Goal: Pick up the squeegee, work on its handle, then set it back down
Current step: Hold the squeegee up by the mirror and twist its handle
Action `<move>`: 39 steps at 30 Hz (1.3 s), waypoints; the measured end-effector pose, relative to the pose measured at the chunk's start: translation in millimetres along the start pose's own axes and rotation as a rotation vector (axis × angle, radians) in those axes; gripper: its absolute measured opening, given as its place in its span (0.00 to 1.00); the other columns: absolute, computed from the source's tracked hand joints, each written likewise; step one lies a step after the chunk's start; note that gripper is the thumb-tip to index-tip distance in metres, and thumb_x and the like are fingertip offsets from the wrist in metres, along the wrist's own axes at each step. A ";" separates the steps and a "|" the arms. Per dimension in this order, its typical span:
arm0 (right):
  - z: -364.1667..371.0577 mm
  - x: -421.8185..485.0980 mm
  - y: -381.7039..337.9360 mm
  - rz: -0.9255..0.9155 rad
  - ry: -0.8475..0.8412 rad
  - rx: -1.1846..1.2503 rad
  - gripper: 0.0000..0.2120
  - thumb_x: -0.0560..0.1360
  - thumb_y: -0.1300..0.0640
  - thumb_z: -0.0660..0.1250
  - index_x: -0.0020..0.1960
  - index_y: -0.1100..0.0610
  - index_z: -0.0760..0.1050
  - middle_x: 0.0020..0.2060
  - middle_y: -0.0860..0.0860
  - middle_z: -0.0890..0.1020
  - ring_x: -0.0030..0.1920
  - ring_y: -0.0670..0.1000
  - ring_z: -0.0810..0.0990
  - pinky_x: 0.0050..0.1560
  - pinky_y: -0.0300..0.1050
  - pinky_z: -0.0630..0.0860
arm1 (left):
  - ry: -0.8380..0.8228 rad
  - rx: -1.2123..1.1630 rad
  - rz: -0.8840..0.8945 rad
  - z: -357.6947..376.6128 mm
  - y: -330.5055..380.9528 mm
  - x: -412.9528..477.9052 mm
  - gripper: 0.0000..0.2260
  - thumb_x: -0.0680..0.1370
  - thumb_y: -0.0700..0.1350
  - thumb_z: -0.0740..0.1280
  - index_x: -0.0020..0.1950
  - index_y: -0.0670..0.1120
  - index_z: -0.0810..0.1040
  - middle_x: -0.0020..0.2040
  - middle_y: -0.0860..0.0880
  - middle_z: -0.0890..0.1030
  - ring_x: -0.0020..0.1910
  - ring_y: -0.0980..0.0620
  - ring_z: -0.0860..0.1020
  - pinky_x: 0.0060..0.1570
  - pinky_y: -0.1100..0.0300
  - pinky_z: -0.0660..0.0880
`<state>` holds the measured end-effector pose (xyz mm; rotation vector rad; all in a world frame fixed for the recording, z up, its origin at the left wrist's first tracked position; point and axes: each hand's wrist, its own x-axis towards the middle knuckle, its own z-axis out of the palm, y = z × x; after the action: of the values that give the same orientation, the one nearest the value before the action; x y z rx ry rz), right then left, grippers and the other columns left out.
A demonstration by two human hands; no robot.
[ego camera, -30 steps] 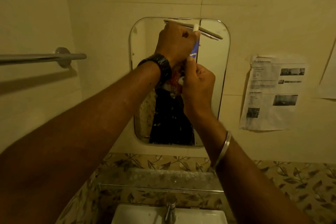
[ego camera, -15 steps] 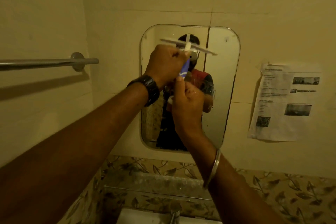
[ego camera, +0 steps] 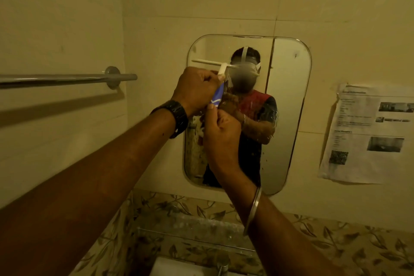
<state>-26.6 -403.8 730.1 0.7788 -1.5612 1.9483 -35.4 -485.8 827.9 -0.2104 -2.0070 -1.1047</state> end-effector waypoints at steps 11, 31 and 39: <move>1.0 52.6 -37.5 -0.048 0.065 0.036 0.20 0.87 0.56 0.61 0.37 0.56 0.74 0.32 0.59 0.78 0.29 0.49 0.76 0.29 0.41 0.76 | 0.058 0.004 0.118 0.8 40.2 48.5 0.20 0.80 0.48 0.69 0.36 0.34 0.80 0.29 0.43 0.76 0.29 0.45 0.71 0.35 0.54 0.73; 5.6 27.6 -17.2 -0.043 -0.076 -0.064 0.22 0.85 0.53 0.62 0.40 0.69 0.76 0.32 0.65 0.80 0.32 0.69 0.78 0.31 0.66 0.79 | 0.111 -0.091 -0.070 -14.8 8.8 14.9 0.17 0.81 0.46 0.69 0.43 0.33 0.82 0.36 0.37 0.80 0.34 0.47 0.76 0.41 0.50 0.80; -15.6 -39.1 30.4 0.022 -0.101 -0.187 0.26 0.81 0.43 0.61 0.33 0.62 0.71 0.26 0.60 0.75 0.27 0.65 0.74 0.25 0.61 0.72 | 0.041 -0.062 -0.214 4.9 -35.1 -55.5 0.15 0.81 0.47 0.68 0.47 0.35 0.84 0.44 0.35 0.84 0.40 0.41 0.82 0.48 0.47 0.82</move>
<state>-22.5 -396.4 678.9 0.7940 -1.7892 1.7707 -19.3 -490.6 764.3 -0.0042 -1.9946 -1.2957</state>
